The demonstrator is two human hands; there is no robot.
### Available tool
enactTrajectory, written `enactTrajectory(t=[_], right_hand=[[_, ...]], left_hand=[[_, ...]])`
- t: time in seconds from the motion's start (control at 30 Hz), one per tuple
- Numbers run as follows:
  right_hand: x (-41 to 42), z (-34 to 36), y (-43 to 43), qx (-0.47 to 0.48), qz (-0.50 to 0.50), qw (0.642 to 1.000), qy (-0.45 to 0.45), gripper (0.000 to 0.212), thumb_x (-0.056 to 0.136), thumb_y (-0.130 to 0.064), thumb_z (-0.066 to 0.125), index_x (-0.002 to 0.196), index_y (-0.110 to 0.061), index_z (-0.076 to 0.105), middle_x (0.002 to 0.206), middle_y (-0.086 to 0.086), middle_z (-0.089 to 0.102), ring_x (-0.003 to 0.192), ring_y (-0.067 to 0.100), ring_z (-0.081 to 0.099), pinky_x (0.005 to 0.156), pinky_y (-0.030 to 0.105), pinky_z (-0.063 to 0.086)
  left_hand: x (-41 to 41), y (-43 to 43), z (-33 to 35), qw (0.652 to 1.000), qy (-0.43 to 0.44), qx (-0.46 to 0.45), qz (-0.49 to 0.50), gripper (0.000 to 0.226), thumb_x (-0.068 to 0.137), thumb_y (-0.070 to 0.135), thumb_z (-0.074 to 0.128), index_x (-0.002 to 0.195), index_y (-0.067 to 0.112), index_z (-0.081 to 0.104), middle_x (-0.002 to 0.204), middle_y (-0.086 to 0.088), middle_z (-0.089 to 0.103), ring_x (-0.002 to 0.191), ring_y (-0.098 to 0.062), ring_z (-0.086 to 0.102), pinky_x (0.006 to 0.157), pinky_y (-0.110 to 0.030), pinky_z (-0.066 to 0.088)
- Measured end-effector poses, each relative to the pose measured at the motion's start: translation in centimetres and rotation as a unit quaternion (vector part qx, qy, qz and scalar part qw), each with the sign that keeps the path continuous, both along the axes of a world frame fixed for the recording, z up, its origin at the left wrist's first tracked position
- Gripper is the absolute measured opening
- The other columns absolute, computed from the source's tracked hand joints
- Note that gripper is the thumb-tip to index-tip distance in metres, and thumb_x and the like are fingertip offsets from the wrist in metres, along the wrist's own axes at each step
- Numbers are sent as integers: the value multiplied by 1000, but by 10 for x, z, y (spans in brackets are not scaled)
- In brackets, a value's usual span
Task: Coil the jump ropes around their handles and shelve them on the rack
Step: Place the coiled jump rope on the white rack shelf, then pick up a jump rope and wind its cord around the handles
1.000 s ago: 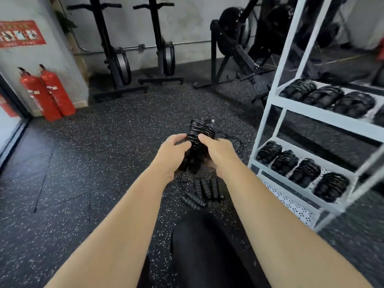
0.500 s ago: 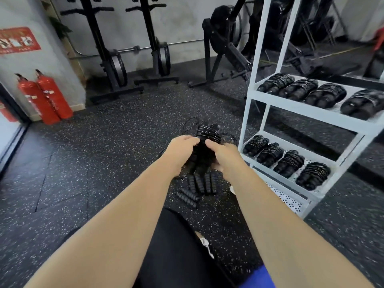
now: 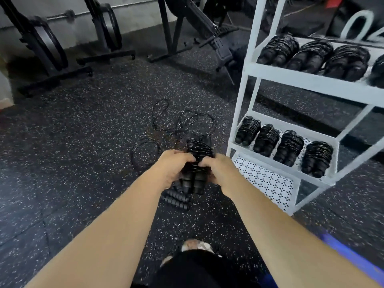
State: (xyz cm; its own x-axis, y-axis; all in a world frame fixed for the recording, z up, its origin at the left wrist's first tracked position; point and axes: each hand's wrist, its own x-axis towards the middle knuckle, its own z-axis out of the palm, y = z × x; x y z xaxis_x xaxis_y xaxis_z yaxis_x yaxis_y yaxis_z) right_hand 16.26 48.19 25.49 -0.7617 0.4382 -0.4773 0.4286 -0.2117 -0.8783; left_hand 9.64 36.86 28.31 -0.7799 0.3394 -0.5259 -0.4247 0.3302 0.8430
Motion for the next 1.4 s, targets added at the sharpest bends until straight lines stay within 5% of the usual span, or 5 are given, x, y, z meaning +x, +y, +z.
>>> enactTrajectory(t=[0.33, 0.57, 0.8, 1.07, 1.4], right_hand=[[-37, -92, 34, 47, -14, 998, -50, 44, 74, -16, 76, 114, -12, 57, 107, 6, 66, 88, 16, 61, 71, 28, 45], [-32, -165, 58, 39, -8, 997, -62, 29, 76, -3, 74, 86, -25, 58, 92, -1, 67, 82, 11, 62, 82, 31, 49], [-25, -225, 79, 0, -96, 993, -62, 56, 75, -5, 75, 122, -14, 46, 109, 6, 66, 98, 19, 64, 83, 34, 52], [-10, -264, 102, -105, -188, 976, -46, 40, 77, -6, 69, 114, -10, 55, 100, 10, 69, 90, 24, 66, 79, 39, 50], [-23, -272, 157, -126, -220, 965, -67, 20, 84, -7, 66, 103, -10, 59, 100, 10, 68, 92, 22, 63, 73, 35, 51]], left_hand=[[-57, 50, -109, 995, -55, -46, -63, 16, 84, 10, 68, 100, 6, 67, 92, -11, 70, 74, -23, 61, 66, -30, 49], [-60, 72, -185, 995, -80, -25, -54, 22, 86, 12, 67, 107, 17, 65, 104, -10, 71, 83, -21, 61, 70, -33, 46], [-52, 99, -236, 995, -81, 8, -53, 22, 91, 3, 61, 106, 18, 67, 69, 2, 59, 47, -5, 50, 38, -13, 37], [-45, 112, -269, 988, -112, 22, -100, 35, 91, -4, 58, 119, 13, 67, 106, -4, 73, 90, -17, 67, 81, -28, 55], [-41, 119, -279, 989, -117, 24, -90, 44, 92, -7, 55, 122, 25, 59, 114, 11, 64, 102, -6, 62, 87, -24, 52]])
